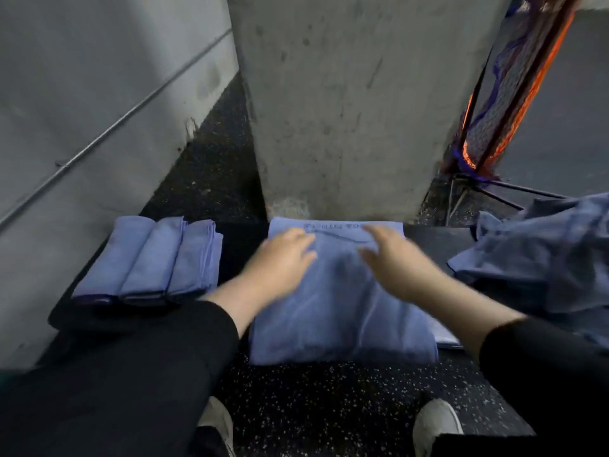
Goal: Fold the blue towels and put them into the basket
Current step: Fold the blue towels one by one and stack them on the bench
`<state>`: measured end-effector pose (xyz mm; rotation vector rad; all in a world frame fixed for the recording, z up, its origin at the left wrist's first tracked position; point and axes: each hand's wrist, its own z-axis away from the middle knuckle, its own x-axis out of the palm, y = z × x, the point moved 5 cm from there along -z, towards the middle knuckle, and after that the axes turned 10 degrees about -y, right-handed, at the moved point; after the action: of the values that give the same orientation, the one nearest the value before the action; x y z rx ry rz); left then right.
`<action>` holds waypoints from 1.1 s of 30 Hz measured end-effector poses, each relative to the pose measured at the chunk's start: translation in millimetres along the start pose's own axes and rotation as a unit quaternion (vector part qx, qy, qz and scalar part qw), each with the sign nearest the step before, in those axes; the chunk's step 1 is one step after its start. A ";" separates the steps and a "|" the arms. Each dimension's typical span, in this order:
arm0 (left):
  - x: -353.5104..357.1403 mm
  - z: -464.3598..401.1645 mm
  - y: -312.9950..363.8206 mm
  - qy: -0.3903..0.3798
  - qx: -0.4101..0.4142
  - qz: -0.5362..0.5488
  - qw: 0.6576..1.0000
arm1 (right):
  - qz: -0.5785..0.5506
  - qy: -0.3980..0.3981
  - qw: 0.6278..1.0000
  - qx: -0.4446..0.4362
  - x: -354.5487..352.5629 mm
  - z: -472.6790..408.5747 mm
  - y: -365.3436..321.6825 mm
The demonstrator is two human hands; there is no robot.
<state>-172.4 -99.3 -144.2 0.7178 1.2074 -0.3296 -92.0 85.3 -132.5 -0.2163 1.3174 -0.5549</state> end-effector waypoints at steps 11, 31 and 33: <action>58.7 -17.1 -20.5 -0.114 0.002 -0.095 0.989 | 0.149 -0.060 0.987 0.014 63.1 -15.2 47.4; 79.5 50.7 8.0 -0.127 0.131 -0.132 0.974 | 0.131 -0.029 0.947 -0.291 65.4 58.3 48.3; 76.9 62.3 1.0 -0.129 0.121 -0.133 0.975 | 0.119 -0.023 0.952 -0.279 65.9 64.5 56.1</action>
<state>-99.8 -129.2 -204.5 0.6969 1.0248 -0.7807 -6.3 89.9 -198.0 -0.5235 1.4090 0.0399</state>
